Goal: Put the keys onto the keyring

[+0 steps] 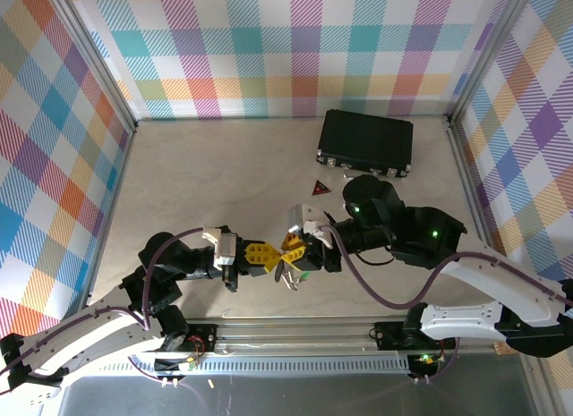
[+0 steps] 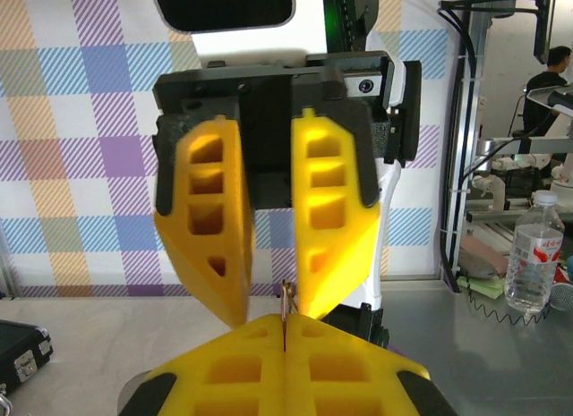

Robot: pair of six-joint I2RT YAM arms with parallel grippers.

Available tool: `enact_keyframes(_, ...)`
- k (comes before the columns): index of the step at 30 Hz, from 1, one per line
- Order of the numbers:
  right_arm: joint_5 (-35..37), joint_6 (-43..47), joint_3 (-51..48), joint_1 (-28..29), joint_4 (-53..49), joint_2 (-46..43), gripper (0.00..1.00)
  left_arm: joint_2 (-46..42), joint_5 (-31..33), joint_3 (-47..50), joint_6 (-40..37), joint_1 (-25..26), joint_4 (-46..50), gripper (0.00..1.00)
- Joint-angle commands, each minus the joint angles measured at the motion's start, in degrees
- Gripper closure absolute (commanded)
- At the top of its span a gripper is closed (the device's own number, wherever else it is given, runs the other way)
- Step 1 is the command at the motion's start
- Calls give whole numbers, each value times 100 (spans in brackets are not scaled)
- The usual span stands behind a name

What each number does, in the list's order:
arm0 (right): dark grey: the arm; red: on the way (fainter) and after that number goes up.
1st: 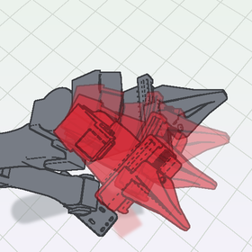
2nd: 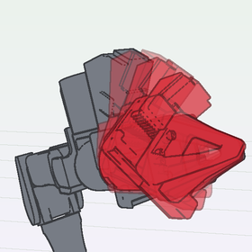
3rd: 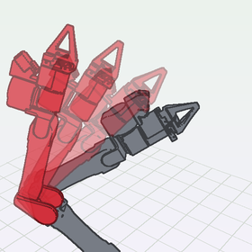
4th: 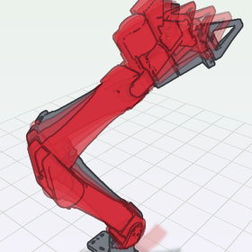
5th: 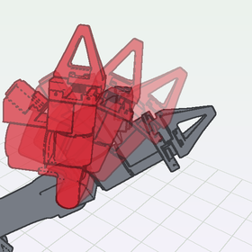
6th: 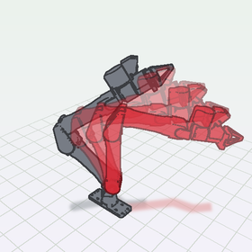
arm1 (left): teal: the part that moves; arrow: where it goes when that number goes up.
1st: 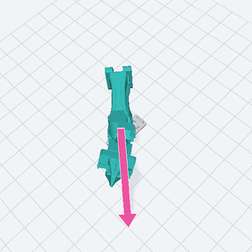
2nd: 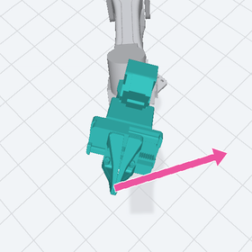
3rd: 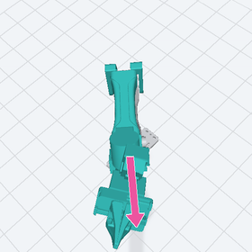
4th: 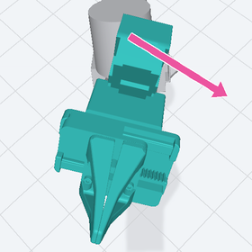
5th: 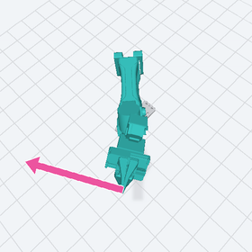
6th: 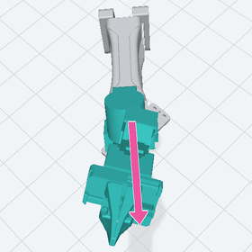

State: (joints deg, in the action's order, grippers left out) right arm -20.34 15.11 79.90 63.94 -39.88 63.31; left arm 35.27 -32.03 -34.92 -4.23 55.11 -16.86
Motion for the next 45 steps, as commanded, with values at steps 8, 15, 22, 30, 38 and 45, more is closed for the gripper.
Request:
enact_keyframes(8,6,232,134,22,-355,192,100,-127,-7,-24,-79,52,-216,100)
enact_keyframes(15,366,908,855,28,-1543,702,100,38,838,-812,-1109,52,2127,93)
enact_keyframes(22,419,1333,1583,66,-2395,1379,100,472,1084,-1386,-1544,61,3233,92)
enact_keyframes(30,456,1181,1537,119,-2270,1297,98,2,827,-913,-1056,70,2026,100)
enact_keyframes(38,782,491,658,124,-947,336,47,-35,923,-689,-897,70,1473,100)
enact_keyframes(45,1156,0,260,122,-374,-29,39,-95,1213,-461,-766,70,940,100)
